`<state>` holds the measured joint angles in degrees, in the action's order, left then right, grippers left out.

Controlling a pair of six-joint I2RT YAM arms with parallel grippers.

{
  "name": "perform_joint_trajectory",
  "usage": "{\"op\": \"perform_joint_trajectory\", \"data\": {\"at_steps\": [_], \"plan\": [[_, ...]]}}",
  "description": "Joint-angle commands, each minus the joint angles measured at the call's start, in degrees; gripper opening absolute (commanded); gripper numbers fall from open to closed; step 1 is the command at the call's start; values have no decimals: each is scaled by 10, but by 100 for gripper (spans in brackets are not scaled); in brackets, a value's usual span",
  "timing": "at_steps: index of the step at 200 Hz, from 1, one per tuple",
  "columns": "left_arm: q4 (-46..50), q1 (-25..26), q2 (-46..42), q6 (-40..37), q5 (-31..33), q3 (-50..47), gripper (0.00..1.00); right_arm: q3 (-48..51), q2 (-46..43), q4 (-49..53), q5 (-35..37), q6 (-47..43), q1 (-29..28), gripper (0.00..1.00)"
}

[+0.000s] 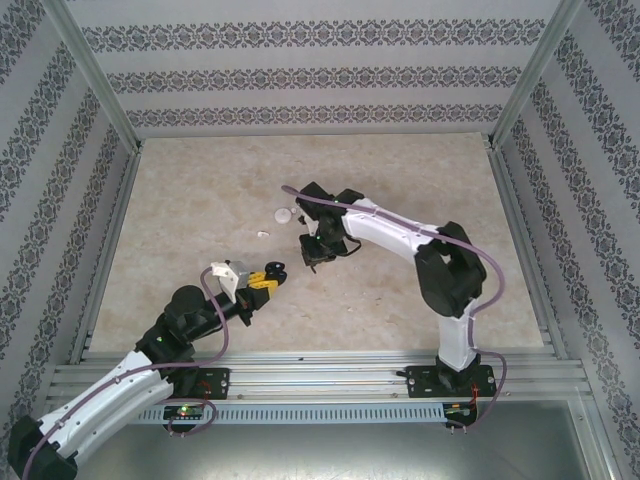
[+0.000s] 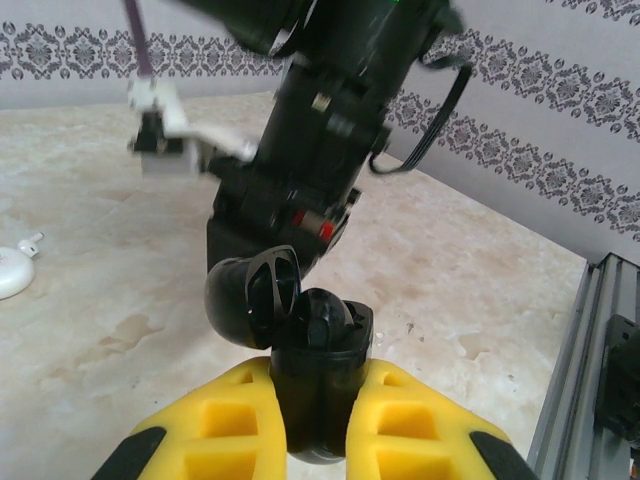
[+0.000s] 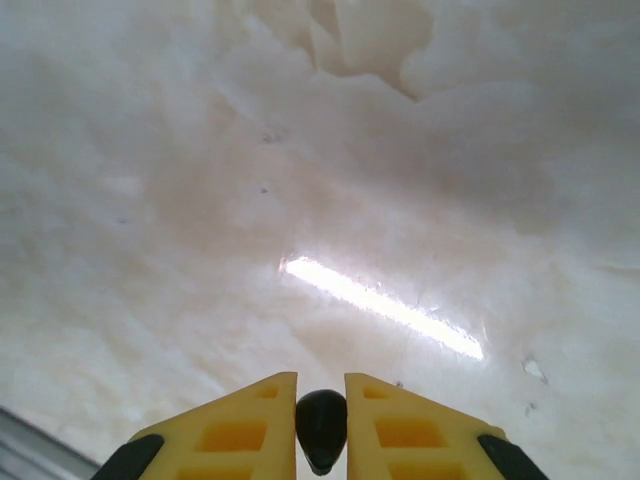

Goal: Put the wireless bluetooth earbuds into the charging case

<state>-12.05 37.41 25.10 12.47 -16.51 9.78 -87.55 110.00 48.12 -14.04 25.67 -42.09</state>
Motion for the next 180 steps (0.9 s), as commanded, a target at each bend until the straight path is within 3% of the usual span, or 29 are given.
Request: {"op": "perform_joint_trajectory", "data": {"at_steps": [1,43,96,180], "plan": [[-81,0,27,19,-18,-4,0,20,-71,-18,21,19,5,15],[-139,-1,128,-8,-41,46,0,51,-181,-26,52,34,6,15],[-265,-1,246,30,-50,82,0,74,-296,-50,74,44,8,14],[-320,-1,288,40,-47,112,0,149,-411,-212,25,75,4,14]]}}
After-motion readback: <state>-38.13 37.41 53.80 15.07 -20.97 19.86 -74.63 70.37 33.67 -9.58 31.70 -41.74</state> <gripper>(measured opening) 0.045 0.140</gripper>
